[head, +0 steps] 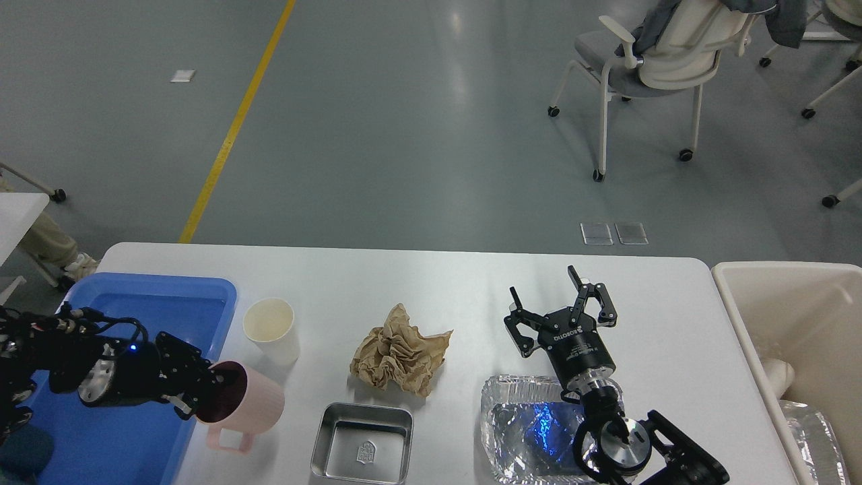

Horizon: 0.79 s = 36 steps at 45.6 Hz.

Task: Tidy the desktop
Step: 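Lift the pink mug with the left gripper into the blue tray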

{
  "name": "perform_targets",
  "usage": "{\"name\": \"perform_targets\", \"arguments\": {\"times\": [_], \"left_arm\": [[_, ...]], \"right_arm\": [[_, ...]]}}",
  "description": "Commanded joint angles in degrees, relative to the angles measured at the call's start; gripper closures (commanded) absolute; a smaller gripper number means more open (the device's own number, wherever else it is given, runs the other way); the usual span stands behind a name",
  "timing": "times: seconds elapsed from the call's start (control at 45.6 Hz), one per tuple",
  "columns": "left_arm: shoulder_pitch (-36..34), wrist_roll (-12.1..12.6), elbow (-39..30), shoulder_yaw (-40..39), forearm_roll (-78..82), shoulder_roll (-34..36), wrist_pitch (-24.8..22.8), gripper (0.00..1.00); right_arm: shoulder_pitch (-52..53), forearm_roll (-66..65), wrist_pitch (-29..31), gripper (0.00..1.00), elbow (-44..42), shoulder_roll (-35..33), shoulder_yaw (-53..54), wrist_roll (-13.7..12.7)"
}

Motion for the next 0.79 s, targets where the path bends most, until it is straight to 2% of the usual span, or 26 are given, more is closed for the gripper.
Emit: {"name": "perform_targets", "arguments": {"times": [0.0, 0.088, 0.197, 0.351, 0.57, 0.614, 0.768], "left_arm": [[-0.09, -0.03, -8.20, -2.16, -3.90, 8.44, -0.17, 0.97], [-0.09, -0.38, -12.24, -3.75, -7.33, 14.16, -0.08, 0.96], [-0.09, -1.96, -14.71, -3.84, -11.19, 20.23, 0.09, 0.96], [-0.09, -3.89, -15.33, -3.22, -14.10, 26.56, 2.81, 0.96], [-0.35, -5.74, -15.85, -3.48, -19.02, 33.68, 3.08, 0.96], [-0.44, -6.80, -15.85, -3.57, -19.99, 36.23, 3.08, 0.96], [-0.26, -6.71, -15.42, -2.43, -20.69, 39.04, 3.26, 0.96]], "right_arm": [[0.00, -0.02, 0.00, 0.00, -0.09, 0.04, 0.00, 0.00], [0.00, -0.02, 0.00, 0.00, -0.18, 0.04, 0.00, 0.00], [0.08, -0.02, 0.00, 0.00, -0.18, 0.04, 0.00, 0.00], [0.00, -0.02, 0.00, 0.00, -0.18, -0.05, 0.00, 0.00], [-0.09, -0.02, 0.00, 0.00, -0.18, -0.05, -0.08, 0.00], [-0.09, -0.02, 0.00, 0.00, -0.18, 0.04, -0.08, 0.00], [-0.09, -0.02, 0.00, 0.00, -0.09, 0.04, -0.08, 0.00]]}}
